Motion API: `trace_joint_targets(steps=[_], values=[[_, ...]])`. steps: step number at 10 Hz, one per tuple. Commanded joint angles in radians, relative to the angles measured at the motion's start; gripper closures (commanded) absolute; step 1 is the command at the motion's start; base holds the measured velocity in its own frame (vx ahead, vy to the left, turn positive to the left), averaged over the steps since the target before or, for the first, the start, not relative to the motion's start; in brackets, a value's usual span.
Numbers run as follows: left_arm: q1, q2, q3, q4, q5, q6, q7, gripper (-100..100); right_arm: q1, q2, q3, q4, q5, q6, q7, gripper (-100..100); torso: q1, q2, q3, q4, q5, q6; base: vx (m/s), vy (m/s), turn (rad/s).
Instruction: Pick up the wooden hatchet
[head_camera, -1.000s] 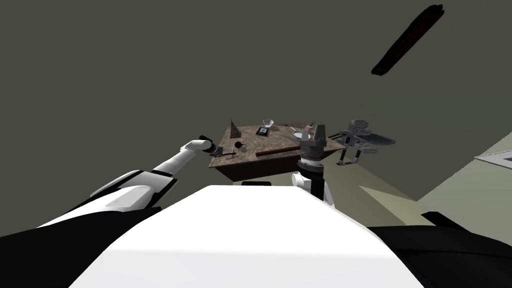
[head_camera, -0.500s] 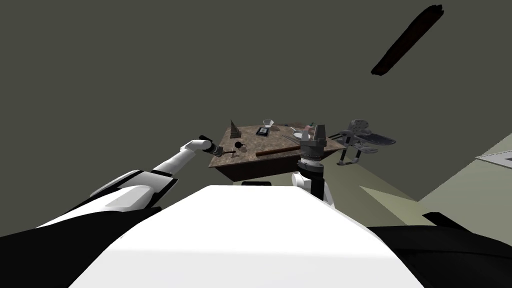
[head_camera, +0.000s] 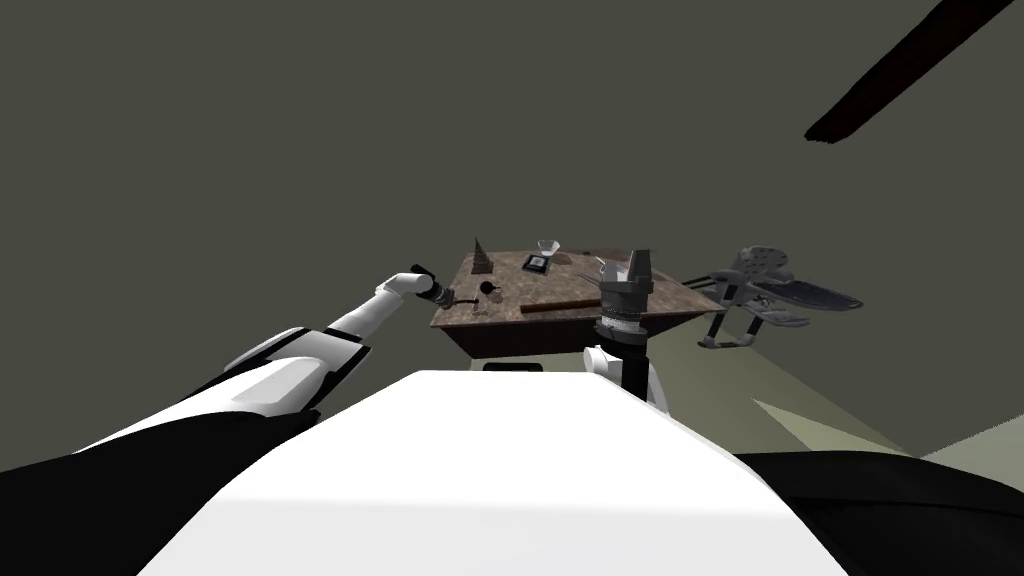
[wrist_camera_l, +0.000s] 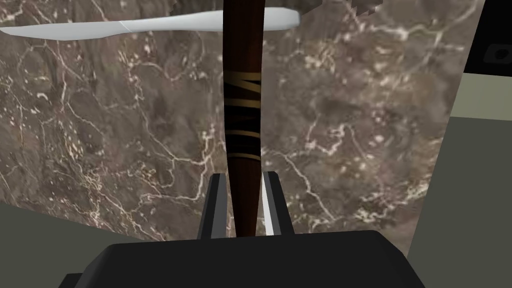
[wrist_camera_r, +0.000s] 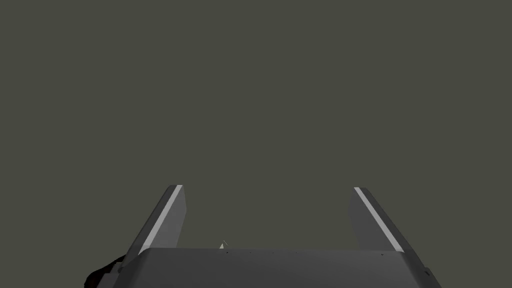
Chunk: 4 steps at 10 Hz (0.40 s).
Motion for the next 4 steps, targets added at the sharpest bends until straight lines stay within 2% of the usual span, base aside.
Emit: trace_joint_targets(steps=[1,2,3,4], values=[[-0.034,-0.014,-0.015,0.003,-0.005,0.016,0.004,100,0.0,0.0,0.0,0.0,0.0,0.0,0.0,0,0.0,0.0,0.0,0.0,0.0,0.0,-0.005,0.015,0.122],[-0.052,-0.022,-0.024,0.006,-0.008,0.023,0.005,100,0.0,0.0,0.0,0.0,0.0,0.0,0.0,0,0.0,0.0,0.0,0.0,0.0,-0.001,-0.002,0.014,0.13],[-0.039,-0.019,-0.019,0.007,-0.007,0.015,0.002,100,0.0,0.0,0.0,0.0,0.0,0.0,0.0,0,0.0,0.0,0.001,0.001,-0.001,-0.001,0.001,0.004,0.016],[-0.041,-0.021,-0.021,0.006,-0.007,0.016,0.002,0,0.0,0.0,0.0,0.0,0.0,0.0,0.0,0,0.0,0.001,0.001,0.0,-0.001,-0.001,0.0,0.0,0.0]])
